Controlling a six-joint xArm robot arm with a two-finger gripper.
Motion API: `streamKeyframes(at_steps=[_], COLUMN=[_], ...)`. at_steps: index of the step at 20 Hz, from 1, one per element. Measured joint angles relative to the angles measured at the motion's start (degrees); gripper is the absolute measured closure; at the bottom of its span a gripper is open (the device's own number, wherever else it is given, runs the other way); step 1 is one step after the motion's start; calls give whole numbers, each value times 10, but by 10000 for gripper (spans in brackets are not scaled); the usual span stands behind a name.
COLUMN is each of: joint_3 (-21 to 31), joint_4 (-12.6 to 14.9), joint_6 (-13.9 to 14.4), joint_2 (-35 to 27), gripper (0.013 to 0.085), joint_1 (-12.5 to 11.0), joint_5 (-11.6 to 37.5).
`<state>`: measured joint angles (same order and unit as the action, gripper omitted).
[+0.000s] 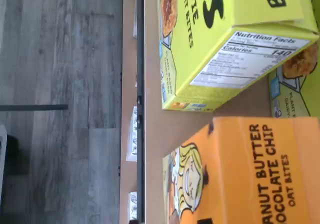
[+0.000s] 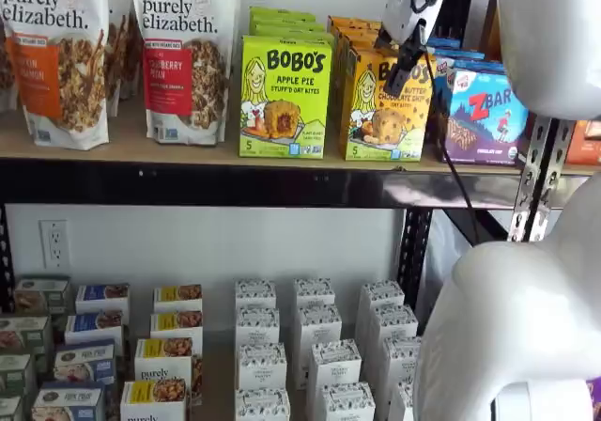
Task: Pick up the orange box on the top shelf, the fifth box from the left
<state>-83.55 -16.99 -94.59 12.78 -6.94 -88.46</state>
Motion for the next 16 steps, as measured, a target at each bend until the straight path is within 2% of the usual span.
streamKeyframes(at_steps=[15, 16], joint_3=[8, 9], joint_4=[-3, -3], joint_6=[3, 3], joint_2=[0, 0], gripper=[130, 170], joint_1=[5, 6], joint_5=[6, 7])
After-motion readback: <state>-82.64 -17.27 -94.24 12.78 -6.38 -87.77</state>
